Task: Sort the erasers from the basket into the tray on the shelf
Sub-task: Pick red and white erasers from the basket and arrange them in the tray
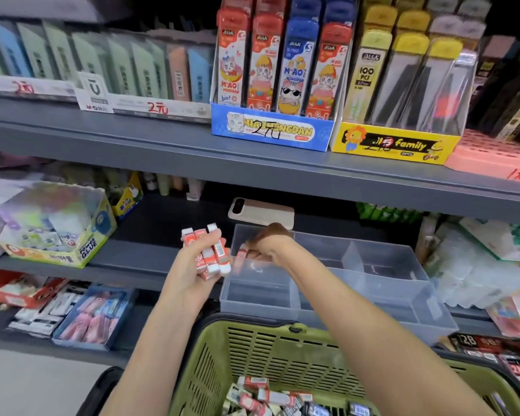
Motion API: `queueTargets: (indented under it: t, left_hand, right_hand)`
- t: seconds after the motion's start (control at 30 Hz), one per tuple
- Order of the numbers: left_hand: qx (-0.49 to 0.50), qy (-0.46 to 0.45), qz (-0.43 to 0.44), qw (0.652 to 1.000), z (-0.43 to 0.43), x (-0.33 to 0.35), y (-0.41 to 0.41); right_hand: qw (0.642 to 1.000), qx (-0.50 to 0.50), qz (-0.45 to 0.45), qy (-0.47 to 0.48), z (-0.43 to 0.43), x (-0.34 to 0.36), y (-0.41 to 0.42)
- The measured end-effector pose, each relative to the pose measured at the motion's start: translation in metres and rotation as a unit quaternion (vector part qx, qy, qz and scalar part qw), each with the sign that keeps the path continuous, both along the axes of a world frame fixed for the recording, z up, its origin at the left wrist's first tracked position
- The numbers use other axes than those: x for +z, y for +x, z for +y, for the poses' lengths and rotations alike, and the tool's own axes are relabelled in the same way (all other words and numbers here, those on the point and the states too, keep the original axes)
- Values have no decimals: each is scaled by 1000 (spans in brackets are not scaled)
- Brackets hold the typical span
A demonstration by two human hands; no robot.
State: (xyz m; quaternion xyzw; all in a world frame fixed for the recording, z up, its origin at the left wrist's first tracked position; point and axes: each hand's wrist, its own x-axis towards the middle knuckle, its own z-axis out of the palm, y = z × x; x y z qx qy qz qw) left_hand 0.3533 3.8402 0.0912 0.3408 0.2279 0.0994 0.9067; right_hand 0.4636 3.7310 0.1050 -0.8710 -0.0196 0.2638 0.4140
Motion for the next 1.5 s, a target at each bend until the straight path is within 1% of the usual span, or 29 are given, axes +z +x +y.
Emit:
queueTargets:
  t: [0.03, 0.1, 0.13, 0.2, 0.3, 0.37, 0.4, 0.43, 0.5, 0.53, 0.6, 0.67, 0.7, 0.77, 0.83, 0.87, 0.9, 0.97, 1.03, 1.1, 1.17, 1.23, 1.27, 1.33, 1.37, 1.47, 1.5]
  left_hand:
    - [1, 1, -3, 1000, 0, -2, -2]
    - [5, -3, -13, 1000, 0, -6, -5]
    - [10, -9, -17, 1000, -1, -8, -7]
    - [19, -17, -22, 999, -2, -8, -7]
    - [21, -2, -27, 999, -3, -6, -7]
    - [14, 26, -35, 999, -3, -5, -7]
    - [10, 44, -40, 998, -3, -3, -7]
    - [5, 63, -44, 997, -4, -1, -7]
    - [-13, 102, -54, 993, -4, 5, -7]
    - [-27, 120, -62, 990, -5, 8, -6]
    - [-52, 137, -65, 987, -8, 13, -6]
    - [-64, 139, -53, 987, -12, 15, -6]
    - [-69, 141, -46, 987, -15, 16, -6]
    - [-75, 137, -38, 987, -19, 16, -6]
    - [-63, 116, -39, 990, -17, 15, -6]
    - [-48, 103, -37, 993, -16, 14, -7]
    - [-31, 90, -36, 995, -14, 13, -8]
    - [-1, 68, -31, 997, -12, 9, -10]
    - [17, 50, -26, 998, -12, 6, -10]
    - [29, 33, -27, 999, -11, 4, -11]
    - [38, 25, -33, 998, -9, 2, -11]
    - [41, 23, -40, 998, -8, 0, -12]
    - [42, 22, -42, 998, -7, 0, -12]
    - [44, 16, -45, 998, -6, 0, -12]
    - [44, 15, -47, 998, -5, -1, -13]
    - [39, 13, -50, 998, -4, -1, -13]
    - [37, 14, -51, 998, -4, -1, -13]
  right_hand:
    - [999, 21, 2, -29, 3, 1, 0]
    - [996, 71, 7, -55, 6, 1, 1]
    - [992, 97, -9, -81, 7, 1, 0]
    - [988, 113, -18, -104, 5, 2, -3]
    - [996, 87, 18, -21, -4, 5, -7]
    - [998, 58, 1, 7, -11, 15, -11]
    - [998, 58, -18, 35, -14, 20, -16]
    - [993, 65, -36, 89, -17, 26, -22]
    - [972, 108, -54, 201, -21, 39, -39]
    - [962, 139, -61, 226, -24, 45, -48]
    - [953, 187, -86, 221, -28, 51, -62]
    - [951, 198, -130, 197, -33, 51, -68]
    - [951, 192, -137, 199, -36, 51, -69]
    - [954, 154, -97, 239, -45, 50, -67]
    - [956, 73, -39, 282, -54, 48, -56]
    - [959, 28, -24, 281, -58, 47, -49]
    - [965, -4, -25, 259, -60, 46, -42]
    - [986, -16, -49, 160, -59, 40, -29]
    - [997, 9, -53, 59, -49, 37, -19]
    - [999, 38, -17, 8, -36, 34, -13]
    - [997, 64, -4, -33, -25, 32, -8]
    - [989, 105, -15, -99, -17, 30, -7]
    - [978, 142, -30, -150, -13, 30, -7]
    - [940, 217, -67, -254, -8, 30, -8]
    - [926, 233, -81, -286, -5, 30, -10]
    - [909, 258, -81, -317, -2, 23, -8]
    - [911, 256, -76, -315, -3, 20, -7]
